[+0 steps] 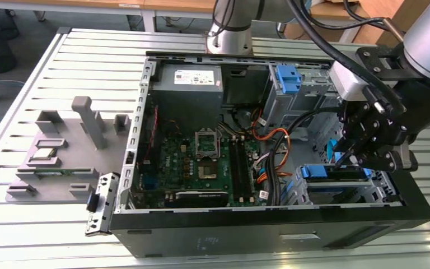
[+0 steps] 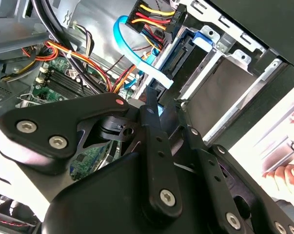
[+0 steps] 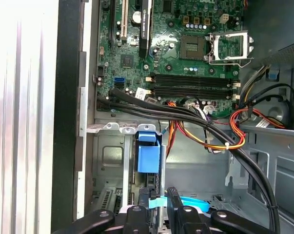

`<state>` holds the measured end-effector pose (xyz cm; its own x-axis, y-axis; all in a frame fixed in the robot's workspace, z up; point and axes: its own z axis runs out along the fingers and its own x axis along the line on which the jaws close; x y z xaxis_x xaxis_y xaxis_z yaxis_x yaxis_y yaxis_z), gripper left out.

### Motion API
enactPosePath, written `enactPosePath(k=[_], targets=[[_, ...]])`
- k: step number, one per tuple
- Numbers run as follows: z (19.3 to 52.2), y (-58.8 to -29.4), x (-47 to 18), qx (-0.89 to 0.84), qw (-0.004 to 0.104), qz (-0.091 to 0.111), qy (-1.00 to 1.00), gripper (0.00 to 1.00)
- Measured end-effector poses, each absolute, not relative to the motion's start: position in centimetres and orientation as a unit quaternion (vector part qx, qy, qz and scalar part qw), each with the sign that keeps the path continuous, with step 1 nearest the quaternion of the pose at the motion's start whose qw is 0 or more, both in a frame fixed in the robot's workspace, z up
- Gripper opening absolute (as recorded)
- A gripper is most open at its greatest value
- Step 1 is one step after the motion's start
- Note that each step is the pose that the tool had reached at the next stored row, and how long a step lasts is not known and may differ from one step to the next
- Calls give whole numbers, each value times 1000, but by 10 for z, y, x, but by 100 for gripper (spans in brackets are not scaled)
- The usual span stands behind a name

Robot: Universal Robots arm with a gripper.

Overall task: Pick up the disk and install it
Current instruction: 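Insert the first disk wire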

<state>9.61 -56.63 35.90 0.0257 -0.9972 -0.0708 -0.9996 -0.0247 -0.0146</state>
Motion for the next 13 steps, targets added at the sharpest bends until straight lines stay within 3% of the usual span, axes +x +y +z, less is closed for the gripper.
enactPosePath(k=[13], targets=[[358,-566,115,-716,30,20,698,29]])
